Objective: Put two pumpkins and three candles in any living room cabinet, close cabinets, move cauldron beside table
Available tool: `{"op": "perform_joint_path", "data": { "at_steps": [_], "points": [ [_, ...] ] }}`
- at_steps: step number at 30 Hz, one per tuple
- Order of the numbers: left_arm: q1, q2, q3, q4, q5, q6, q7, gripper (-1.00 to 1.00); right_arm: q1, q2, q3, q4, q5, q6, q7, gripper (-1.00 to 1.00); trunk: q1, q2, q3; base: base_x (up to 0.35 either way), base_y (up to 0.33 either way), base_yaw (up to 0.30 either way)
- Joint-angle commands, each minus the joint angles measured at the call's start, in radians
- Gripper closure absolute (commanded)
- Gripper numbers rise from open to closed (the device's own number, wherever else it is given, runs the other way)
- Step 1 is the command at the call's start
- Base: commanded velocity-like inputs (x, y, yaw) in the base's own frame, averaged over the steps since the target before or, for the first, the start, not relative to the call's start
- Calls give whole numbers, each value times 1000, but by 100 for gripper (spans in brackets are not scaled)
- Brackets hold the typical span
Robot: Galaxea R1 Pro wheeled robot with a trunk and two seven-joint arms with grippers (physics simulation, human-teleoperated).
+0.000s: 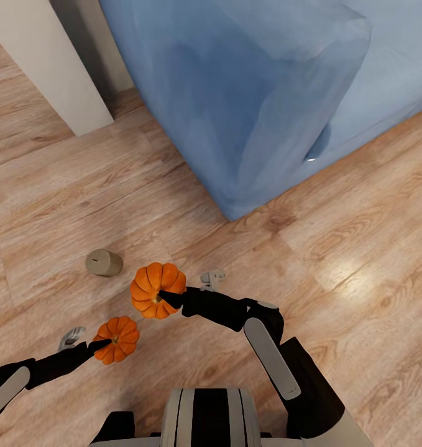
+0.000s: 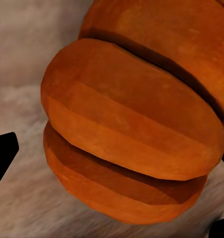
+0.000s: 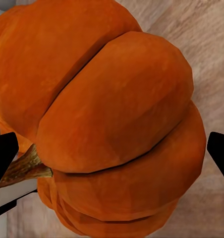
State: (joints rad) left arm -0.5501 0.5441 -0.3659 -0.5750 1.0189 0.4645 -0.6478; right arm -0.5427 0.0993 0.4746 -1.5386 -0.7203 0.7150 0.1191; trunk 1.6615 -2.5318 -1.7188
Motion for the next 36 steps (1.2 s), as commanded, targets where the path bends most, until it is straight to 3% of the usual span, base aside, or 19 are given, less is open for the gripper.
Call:
{"op": "perform_joint_path", "data": {
  "at_steps": [1,7,8,36],
  "points": [
    [1,0,-10,3,-14,-3,28,-100,0,0,-1,0,1,4,4,100,0,0,-1,0,-6,0],
    [1,0,-10,3,-13,-4,29,-100,0,0,-1,0,1,4,4,100,0,0,-1,0,-1,0],
    [1,0,-10,3,-13,-4,29,100,0,0,-1,-1,1,4,4,100,0,0,-1,0,0,0],
    [1,2,-7,3,-11,-3,28,100,0,0,-1,0,1,4,4,100,0,0,3,0,0,0]
  ]
}}
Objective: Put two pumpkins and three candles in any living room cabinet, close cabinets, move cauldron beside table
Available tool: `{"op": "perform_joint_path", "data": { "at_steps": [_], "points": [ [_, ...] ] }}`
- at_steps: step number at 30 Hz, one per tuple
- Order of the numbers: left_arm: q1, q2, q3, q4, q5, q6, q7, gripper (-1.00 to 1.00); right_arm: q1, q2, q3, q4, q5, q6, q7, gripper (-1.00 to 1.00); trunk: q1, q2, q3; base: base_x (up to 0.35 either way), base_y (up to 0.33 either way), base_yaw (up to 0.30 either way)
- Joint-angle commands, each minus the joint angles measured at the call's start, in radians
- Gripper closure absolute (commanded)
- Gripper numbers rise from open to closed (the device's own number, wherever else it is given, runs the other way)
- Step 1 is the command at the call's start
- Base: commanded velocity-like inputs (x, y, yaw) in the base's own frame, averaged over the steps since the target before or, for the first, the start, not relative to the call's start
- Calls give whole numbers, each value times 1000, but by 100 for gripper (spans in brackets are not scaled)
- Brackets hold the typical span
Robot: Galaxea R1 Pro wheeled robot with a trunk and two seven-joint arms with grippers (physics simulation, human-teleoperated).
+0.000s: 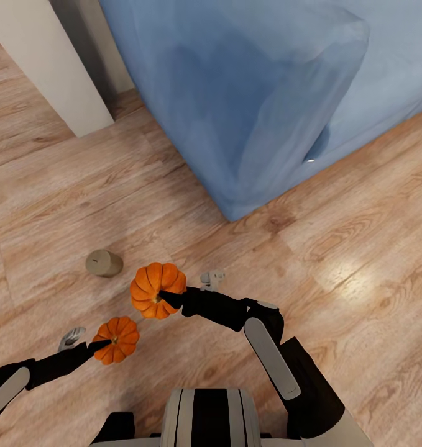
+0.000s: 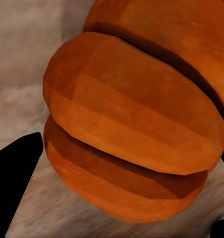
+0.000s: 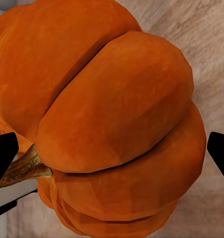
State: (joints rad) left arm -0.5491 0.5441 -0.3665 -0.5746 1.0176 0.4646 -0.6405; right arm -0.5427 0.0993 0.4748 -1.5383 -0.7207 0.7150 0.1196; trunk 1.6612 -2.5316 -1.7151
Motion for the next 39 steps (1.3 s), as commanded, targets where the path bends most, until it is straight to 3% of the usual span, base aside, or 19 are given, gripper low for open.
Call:
{"op": "perform_joint_path", "data": {
  "at_steps": [1,9,26,32,39],
  "points": [
    [0,2,-6,2,-10,-4,21,100,0,0,-1,0,1,4,3,100,0,0,3,0,0,0],
    [0,3,-6,2,-10,-4,19,100,0,0,-1,-2,1,4,3,100,-1,1,11,0,0,0],
    [0,18,4,4,-14,-3,24,100,0,-5,-4,-1,1,4,6,100,-9,5,77,0,0,0],
    [0,103,18,4,-20,14,23,100,0,-6,-4,6,1,4,5,100,-12,6,100,0,0,0],
    [0,208,18,-24,-22,151,24,100,0,-6,-4,10,1,4,2,100,-15,8,127,0,0,0]
  ]
}}
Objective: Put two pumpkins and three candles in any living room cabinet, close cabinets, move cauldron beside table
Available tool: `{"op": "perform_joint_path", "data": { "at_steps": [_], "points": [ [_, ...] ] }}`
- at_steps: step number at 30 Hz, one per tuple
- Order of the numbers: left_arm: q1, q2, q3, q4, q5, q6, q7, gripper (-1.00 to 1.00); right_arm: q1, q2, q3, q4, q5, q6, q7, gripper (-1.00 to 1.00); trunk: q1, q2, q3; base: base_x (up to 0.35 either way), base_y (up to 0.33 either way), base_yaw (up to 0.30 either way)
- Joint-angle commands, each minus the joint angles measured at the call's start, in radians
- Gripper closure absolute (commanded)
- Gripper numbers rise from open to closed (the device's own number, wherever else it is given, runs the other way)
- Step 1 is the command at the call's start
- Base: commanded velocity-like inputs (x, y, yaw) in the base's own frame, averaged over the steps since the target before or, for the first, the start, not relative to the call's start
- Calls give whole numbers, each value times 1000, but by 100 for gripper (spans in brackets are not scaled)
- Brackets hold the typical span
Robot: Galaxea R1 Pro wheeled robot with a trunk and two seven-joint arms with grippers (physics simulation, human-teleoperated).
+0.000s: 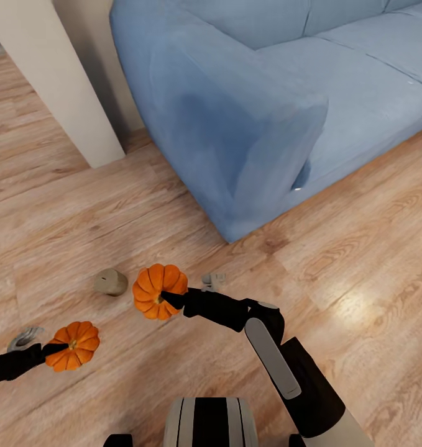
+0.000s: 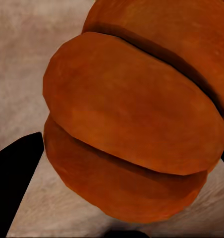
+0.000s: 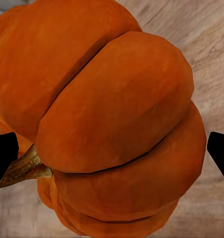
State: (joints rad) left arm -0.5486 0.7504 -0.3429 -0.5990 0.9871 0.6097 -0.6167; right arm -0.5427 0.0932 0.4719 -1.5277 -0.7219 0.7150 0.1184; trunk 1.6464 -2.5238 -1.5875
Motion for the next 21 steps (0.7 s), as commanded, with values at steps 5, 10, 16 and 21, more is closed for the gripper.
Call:
{"op": "perform_joint_path", "data": {
  "at_steps": [5,10,16,21],
  "points": [
    [-1,52,-4,-15,10,115,-1,100,0,0,-1,1,2,4,2,100,-2,1,19,0,0,0],
    [-1,76,-2,-28,17,147,-1,100,0,5,-2,26,2,4,1,100,-5,2,38,-1,0,0],
    [-1,136,-2,-33,21,153,-37,100,0,6,-2,32,1,4,0,100,-7,4,61,-149,20,0],
    [1,150,-3,-33,9,166,-98,100,0,8,-2,32,1,6,-1,100,-9,5,81,-32,4,0]
  ]
}}
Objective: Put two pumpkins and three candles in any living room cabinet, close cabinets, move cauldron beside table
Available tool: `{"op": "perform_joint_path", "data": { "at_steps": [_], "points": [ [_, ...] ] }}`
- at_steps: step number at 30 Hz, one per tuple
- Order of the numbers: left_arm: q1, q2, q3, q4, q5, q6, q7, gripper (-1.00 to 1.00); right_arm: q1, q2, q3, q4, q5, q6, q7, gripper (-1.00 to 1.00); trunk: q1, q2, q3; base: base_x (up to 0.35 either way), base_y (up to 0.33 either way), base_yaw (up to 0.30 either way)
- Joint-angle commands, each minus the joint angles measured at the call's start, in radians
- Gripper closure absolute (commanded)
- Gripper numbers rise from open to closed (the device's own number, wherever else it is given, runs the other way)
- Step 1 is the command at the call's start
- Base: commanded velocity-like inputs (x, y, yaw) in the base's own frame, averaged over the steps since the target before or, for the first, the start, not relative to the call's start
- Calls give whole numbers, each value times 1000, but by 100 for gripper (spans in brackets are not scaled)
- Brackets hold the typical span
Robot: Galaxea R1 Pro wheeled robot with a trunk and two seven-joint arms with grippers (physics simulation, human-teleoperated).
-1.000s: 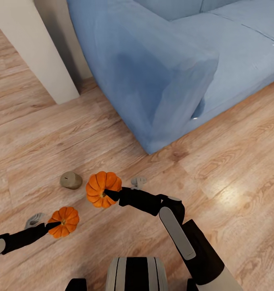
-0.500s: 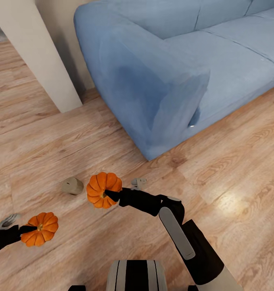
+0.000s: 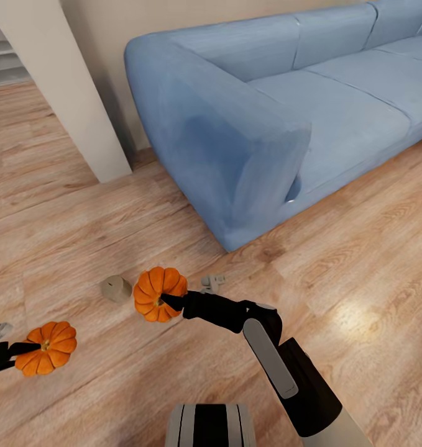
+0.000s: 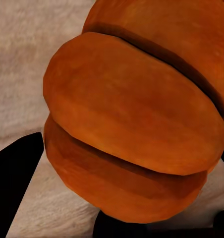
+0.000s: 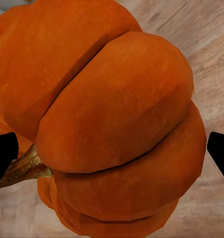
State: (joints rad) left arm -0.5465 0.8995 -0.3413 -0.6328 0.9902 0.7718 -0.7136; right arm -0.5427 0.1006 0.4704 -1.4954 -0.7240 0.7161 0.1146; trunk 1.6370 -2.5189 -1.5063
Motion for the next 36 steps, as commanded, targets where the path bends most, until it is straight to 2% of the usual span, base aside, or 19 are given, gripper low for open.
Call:
{"op": "perform_joint_path", "data": {
  "at_steps": [1,5,10,27,36],
  "points": [
    [-1,2,-5,1,5,10,-5,100,0,0,-1,0,3,5,3,100,-1,0,3,-8,1,0],
    [-1,8,-6,1,3,23,-12,100,0,1,-1,0,3,5,2,100,-2,1,19,-3,0,0],
    [-1,39,-9,1,5,57,-15,100,0,2,-1,1,3,6,1,100,-5,2,38,-95,11,0],
    [-1,42,-10,1,5,60,-15,100,0,2,-1,1,-32,8,-1,100,-12,6,104,-276,8,0],
    [-1,47,-10,4,2,70,-14,100,0,2,1,3,-32,7,-77,100,-16,8,140,-17,0,78]
  ]
}}
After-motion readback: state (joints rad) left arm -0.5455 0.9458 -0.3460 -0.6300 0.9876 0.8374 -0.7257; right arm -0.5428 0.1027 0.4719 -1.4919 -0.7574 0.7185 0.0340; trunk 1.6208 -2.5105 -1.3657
